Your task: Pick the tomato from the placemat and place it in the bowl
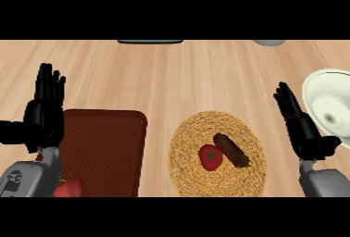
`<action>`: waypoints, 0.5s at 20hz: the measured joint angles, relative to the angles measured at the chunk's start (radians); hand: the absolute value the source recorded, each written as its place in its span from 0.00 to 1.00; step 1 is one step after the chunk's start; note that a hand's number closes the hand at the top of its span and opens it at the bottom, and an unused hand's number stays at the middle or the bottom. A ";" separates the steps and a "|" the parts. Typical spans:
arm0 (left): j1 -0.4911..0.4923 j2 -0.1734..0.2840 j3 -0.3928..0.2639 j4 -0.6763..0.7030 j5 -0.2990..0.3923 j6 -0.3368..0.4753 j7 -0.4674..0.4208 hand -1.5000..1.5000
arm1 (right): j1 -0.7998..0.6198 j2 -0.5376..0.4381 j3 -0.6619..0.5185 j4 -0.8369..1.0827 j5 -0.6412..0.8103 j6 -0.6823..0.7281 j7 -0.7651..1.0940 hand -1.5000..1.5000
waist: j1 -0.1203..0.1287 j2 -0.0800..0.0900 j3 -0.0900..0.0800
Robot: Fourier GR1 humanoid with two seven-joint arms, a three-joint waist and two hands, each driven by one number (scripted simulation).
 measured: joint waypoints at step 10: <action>0.048 0.120 -0.033 0.051 -0.054 -0.091 0.072 0.50 | -0.117 -0.223 0.104 -0.162 0.228 0.124 0.039 0.00 | -0.017 -0.002 -0.016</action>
